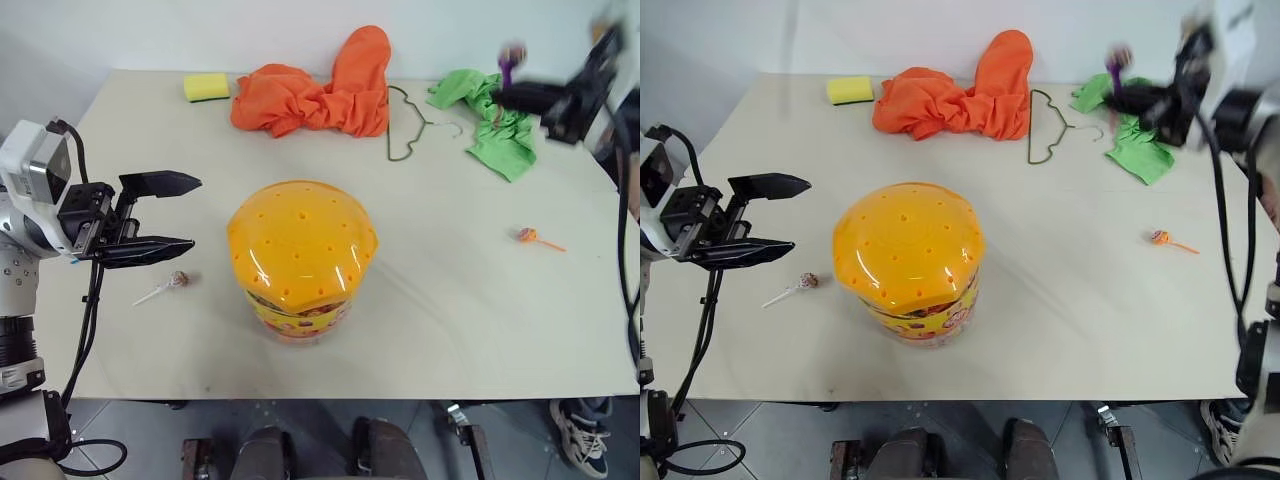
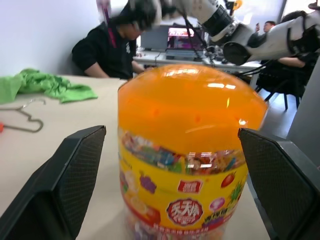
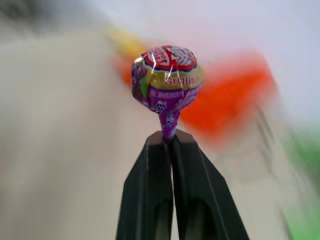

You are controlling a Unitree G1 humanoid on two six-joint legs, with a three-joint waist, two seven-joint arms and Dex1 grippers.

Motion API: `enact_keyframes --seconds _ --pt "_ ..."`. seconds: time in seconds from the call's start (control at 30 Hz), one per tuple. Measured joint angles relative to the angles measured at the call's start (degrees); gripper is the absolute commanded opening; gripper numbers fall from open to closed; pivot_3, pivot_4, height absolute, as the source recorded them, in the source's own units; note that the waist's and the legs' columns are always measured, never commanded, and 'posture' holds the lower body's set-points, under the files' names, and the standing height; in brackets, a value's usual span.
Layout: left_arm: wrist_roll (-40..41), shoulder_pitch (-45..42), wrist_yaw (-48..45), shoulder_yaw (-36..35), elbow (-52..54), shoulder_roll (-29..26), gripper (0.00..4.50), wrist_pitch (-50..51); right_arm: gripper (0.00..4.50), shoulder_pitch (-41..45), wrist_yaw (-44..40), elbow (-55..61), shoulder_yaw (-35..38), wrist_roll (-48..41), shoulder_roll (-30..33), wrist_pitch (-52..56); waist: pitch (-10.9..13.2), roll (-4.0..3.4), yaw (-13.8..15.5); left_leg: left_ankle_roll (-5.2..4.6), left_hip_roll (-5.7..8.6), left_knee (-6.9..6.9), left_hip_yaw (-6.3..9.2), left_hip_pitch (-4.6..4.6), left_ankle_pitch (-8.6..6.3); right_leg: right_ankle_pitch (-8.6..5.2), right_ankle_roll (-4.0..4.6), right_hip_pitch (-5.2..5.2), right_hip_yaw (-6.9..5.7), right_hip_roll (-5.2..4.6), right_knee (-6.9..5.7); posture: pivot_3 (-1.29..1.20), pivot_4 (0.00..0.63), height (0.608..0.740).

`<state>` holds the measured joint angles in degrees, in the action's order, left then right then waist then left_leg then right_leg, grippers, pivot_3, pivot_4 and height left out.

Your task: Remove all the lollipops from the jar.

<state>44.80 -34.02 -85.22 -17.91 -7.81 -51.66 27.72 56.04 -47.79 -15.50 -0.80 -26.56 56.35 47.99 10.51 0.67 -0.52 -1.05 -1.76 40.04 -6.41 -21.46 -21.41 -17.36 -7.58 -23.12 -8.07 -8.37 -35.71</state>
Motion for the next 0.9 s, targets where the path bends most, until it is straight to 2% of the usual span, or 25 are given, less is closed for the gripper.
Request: enact_keyframes --seconds 0.13,0.33,0.47,0.6,0.8,0.83,0.9 --pt "-0.2 0.1 0.2 0.0 0.1 0.0 4.5 0.0 0.02 -3.8 -0.7 -4.9 -5.4 4.5 -1.0 2.6 0.1 -0.16 -0.9 0.0 0.0 -0.03 -0.28 -0.21 0.0 0.0 0.0 -0.48 0.24 0.0 -0.19 0.0 0.15 0.74" --pt "-2.4 2.3 1.1 0.9 0.0 -0.5 4.5 0.0 0.02 -9.5 -1.7 -10.3 -6.2 8.4 -4.6 0.7 0.1 -0.16 -1.2 -0.01 0.0 -0.02 -0.34 -0.21 0.0 0.0 0.0 -0.49 0.24 0.0 -0.18 0.0 0.15 0.74" --pt "-2.4 2.5 1.6 0.8 0.0 -0.5 4.5 0.4 0.95 -9.5 -1.5 -14.5 -6.1 10.5 -6.1 -1.7 0.1 -0.21 -1.2 0.0 -0.03 -0.01 -0.34 -0.2 0.0 0.0 0.0 -0.5 0.26 0.0 -0.19 0.0 0.15 0.74" --pt "-2.4 2.7 4.7 -0.4 -2.2 -0.5 4.5 1.0 2.27 -10.0 -2.0 -15.0 -5.2 11.4 -6.1 -2.1 0.1 -0.22 -1.0 -0.01 -0.02 0.01 -0.31 -0.2 0.0 0.0 0.0 -0.49 0.26 -0.01 -0.19 0.0 0.15 0.74" --pt "-5.6 3.6 12.3 -0.8 -2.9 -0.9 4.5 2.9 4.26 -16.1 -2.9 -4.9 1.2 9.1 -4.3 -0.5 0.1 -0.23 -1.0 0.0 -0.01 -0.02 -0.31 -0.2 0.0 0.0 0.0 -0.5 0.26 -0.02 -0.2 0.0 0.15 0.74" --pt "-6.3 4.2 13.4 -0.8 -3.0 -0.9 4.5 2.9 4.49 -17.1 -3.2 -2.1 2.9 8.0 -3.8 0.0 0.1 -0.23 -1.0 0.0 -0.02 0.0 -0.31 -0.2 0.0 0.0 0.0 -0.5 0.26 -0.02 -0.2 0.0 0.15 0.74" --pt "-6.8 6.1 14.9 -1.1 -2.8 -0.7 4.5 2.8 4.49 -20.5 -4.3 7.1 9.0 3.6 -3.1 1.7 0.1 -0.23 -0.9 0.0 -0.03 -0.01 -0.3 -0.2 0.0 0.0 0.0 -0.5 0.26 -0.01 -0.21 0.0 0.15 0.74"
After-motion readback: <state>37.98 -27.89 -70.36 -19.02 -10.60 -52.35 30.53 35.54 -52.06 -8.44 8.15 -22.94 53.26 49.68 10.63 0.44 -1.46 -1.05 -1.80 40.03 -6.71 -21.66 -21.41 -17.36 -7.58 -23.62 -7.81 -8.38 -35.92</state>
